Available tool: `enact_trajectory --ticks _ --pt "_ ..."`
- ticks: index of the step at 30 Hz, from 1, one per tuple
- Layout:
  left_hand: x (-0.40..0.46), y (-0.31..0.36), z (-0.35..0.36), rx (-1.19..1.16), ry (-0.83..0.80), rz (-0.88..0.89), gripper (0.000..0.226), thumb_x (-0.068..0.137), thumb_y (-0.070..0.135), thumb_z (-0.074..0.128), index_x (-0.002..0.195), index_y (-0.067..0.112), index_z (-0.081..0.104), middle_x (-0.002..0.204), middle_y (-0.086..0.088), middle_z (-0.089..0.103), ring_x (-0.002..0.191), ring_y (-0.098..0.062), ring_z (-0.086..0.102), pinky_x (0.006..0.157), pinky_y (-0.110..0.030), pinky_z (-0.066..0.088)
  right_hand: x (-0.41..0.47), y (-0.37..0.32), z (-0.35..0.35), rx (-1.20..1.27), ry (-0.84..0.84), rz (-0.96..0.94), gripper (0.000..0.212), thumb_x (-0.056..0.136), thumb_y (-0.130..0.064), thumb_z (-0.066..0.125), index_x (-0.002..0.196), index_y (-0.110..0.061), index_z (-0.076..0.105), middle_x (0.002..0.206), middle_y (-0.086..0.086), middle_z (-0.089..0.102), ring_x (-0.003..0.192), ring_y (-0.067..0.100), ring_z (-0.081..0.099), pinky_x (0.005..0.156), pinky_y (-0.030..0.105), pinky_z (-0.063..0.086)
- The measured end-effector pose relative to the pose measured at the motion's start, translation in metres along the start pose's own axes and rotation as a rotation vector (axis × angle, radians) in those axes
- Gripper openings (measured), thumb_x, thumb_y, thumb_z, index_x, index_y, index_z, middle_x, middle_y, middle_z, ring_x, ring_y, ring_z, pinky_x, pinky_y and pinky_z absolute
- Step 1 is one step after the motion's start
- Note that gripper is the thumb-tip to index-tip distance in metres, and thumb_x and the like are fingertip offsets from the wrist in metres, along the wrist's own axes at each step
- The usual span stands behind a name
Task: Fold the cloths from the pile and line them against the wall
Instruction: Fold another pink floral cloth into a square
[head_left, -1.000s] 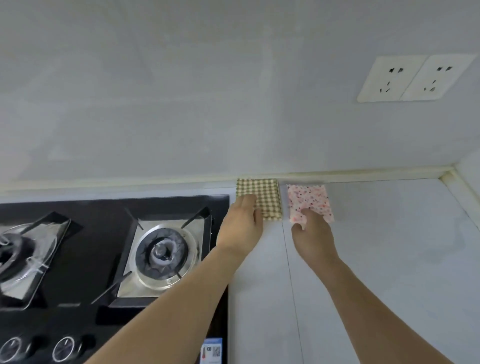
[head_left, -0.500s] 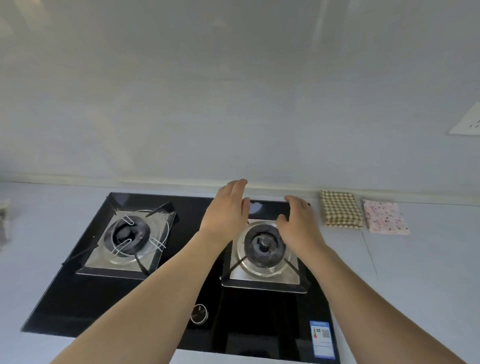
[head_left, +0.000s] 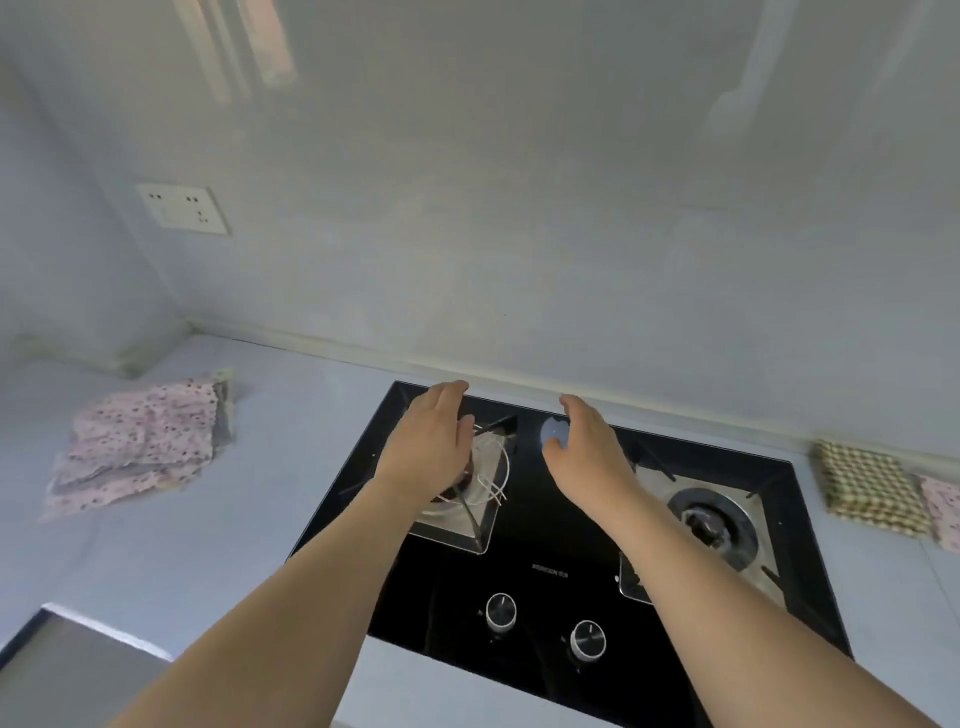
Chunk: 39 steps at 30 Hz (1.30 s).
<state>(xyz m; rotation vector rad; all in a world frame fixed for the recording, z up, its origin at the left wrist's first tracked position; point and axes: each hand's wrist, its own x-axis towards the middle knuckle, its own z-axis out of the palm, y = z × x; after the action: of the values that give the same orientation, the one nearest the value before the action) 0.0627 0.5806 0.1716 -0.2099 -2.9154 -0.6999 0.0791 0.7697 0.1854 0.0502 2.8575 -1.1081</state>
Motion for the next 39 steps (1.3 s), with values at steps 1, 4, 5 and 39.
enact_trajectory --ticks 1,4,5,39 --pt "-0.001 -0.016 -0.008 0.000 -0.002 -0.005 0.045 0.101 0.029 0.040 0.145 0.017 0.035 0.146 -0.001 0.043 0.133 -0.020 0.039 0.105 -0.034 0.036 0.002 -0.013 0.011 0.001 -0.006 -0.009 0.059 0.095 -0.019 0.052 0.148 -0.018 0.026 0.152 0.001 0.035 0.137 0.023 0.037 0.113 0.041 0.033" --pt "0.001 -0.069 -0.032 -0.002 0.029 -0.041 0.043 0.101 0.028 0.040 0.143 0.018 0.038 0.143 -0.001 0.044 0.130 -0.020 0.040 0.103 -0.033 0.036 0.011 -0.058 0.048 -0.025 -0.025 -0.057 0.058 0.096 -0.019 0.052 0.148 -0.020 0.027 0.151 -0.001 0.035 0.136 0.021 0.038 0.110 0.038 0.033" --pt "0.000 -0.088 -0.038 0.000 0.036 -0.051 0.043 0.101 0.028 0.040 0.143 0.018 0.038 0.143 0.000 0.044 0.130 -0.020 0.040 0.103 -0.032 0.036 0.015 -0.075 0.062 -0.042 -0.024 -0.073 0.057 0.096 -0.020 0.052 0.148 -0.020 0.027 0.151 -0.002 0.036 0.136 0.020 0.039 0.109 0.036 0.034" --pt "-0.005 -0.614 -0.078 -0.099 -0.157 -0.215 0.029 0.079 0.026 0.070 0.105 0.036 0.064 0.107 0.021 0.056 0.096 -0.004 0.055 0.085 -0.025 0.048 0.161 -0.270 0.534 -0.256 -0.334 -0.600 0.047 0.090 -0.034 0.057 0.130 -0.011 0.053 0.134 0.002 0.049 0.119 0.024 0.048 0.101 0.037 0.040"
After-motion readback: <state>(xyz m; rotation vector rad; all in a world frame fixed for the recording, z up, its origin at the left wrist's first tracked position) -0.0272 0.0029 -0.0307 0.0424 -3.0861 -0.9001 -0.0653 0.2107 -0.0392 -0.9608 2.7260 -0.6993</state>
